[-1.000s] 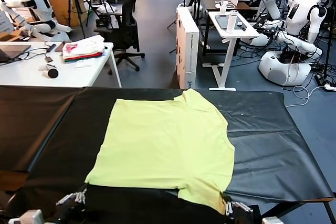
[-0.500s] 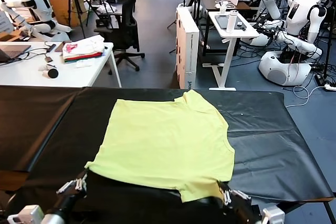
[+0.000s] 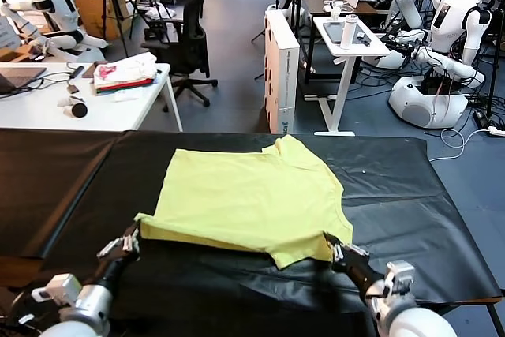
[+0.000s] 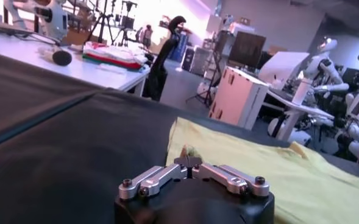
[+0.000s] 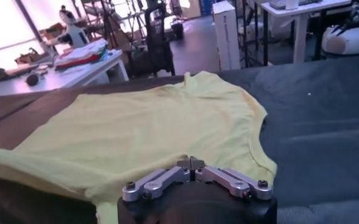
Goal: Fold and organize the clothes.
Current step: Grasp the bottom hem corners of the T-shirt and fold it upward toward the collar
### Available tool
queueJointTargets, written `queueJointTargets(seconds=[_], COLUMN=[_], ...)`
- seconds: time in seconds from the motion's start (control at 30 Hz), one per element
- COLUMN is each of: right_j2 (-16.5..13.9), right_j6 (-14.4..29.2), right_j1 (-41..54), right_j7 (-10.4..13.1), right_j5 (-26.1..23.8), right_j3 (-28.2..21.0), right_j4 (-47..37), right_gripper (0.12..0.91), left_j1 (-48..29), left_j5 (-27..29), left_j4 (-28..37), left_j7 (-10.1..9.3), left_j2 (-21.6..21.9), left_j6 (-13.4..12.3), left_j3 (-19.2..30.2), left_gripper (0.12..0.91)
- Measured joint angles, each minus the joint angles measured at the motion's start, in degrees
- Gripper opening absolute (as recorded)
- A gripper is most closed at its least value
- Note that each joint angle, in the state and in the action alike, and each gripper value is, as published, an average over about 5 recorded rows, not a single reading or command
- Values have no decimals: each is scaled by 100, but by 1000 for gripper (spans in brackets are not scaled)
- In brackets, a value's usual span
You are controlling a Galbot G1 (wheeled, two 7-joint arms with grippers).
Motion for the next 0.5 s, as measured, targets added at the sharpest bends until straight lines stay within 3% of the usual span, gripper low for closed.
queueJointTargets(seconds=[0.5], right_j2=[264], right_j6=[76], right_j1=[1125], right_j7=[-1], right_j5=[-278], right_j3=[-643], right_j4=[-998], right_gripper=[138], left_j1=[-977], left_j5=[-21], left_j4=[764], left_j7=[-43], left_j2=[116], left_j6=[73], left_j3=[371], left_gripper=[147])
